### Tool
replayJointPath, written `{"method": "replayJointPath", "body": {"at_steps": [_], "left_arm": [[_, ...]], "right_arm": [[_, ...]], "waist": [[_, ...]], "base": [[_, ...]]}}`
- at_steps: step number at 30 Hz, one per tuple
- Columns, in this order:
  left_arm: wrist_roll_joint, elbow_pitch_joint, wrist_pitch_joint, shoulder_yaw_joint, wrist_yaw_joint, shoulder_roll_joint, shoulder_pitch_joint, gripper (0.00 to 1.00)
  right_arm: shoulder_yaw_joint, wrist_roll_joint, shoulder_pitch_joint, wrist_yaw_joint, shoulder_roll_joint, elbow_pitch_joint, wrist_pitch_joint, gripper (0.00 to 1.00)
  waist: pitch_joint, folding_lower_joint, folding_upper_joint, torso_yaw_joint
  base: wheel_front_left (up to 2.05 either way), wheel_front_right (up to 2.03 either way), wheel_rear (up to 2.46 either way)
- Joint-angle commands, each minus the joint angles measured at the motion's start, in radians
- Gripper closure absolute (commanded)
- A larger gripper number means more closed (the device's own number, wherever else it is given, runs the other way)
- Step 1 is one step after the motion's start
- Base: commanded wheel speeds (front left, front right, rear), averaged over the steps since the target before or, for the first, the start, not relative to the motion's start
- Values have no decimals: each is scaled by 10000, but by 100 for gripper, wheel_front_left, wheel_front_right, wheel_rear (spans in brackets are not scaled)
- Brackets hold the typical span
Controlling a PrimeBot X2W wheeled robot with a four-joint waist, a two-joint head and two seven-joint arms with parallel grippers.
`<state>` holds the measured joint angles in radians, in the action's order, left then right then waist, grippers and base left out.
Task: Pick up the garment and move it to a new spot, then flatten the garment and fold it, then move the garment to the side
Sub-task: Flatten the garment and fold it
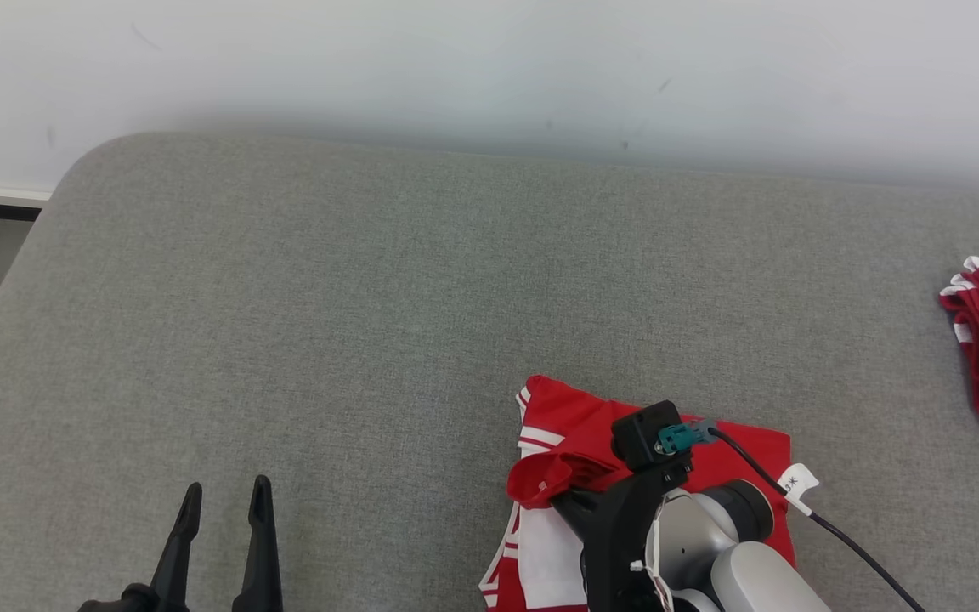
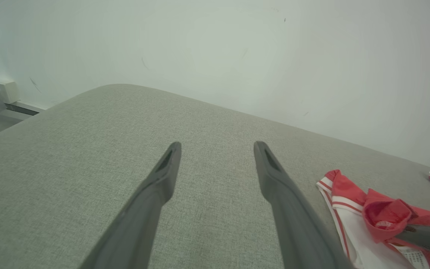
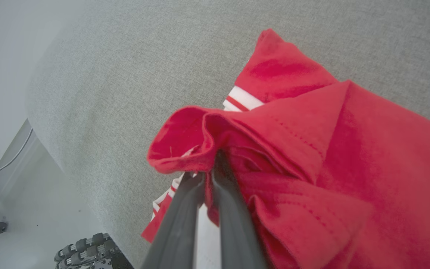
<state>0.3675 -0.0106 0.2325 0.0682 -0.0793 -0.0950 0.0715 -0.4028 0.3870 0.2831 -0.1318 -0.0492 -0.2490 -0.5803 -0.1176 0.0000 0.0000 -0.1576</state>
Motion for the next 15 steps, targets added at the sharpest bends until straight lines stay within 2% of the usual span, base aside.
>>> {"method": "replayJointPath", "body": {"at_steps": [1,2,3,4,5,10,15], "left_arm": [[46,-2,58,-2,25,-9,7,0],[54,-6,67,-5,34,-16,-4,0],[60,-12,61,-3,39,-23,-15,0],[59,-16,65,0,44,-29,-23,0],[63,-24,73,4,48,-31,-32,0],[73,-43,97,28,66,-48,-47,0],[100,-26,120,34,82,-74,12,0]], "right_arm": [[48,4,-55,26,-17,-32,77,100],[70,-1,-52,26,-15,-37,90,100],[82,-2,-38,26,-15,-15,120,85],[80,59,-30,26,-15,38,165,13],[36,184,-47,26,-15,75,144,0],[-472,814,-205,26,-14,444,-205,0],[-800,1664,-436,26,-15,1480,-862,0]], "waist": [[-2,0,0,20],[-3,0,0,35],[-3,0,0,55],[-2,0,0,77],[1,0,0,99],[20,0,0,186],[48,0,0,276]], "base": [[0,0,0],[0,0,0],[0,0,0],[0,0,0],[0,0,0],[0,0,0],[0,0,0]]}}
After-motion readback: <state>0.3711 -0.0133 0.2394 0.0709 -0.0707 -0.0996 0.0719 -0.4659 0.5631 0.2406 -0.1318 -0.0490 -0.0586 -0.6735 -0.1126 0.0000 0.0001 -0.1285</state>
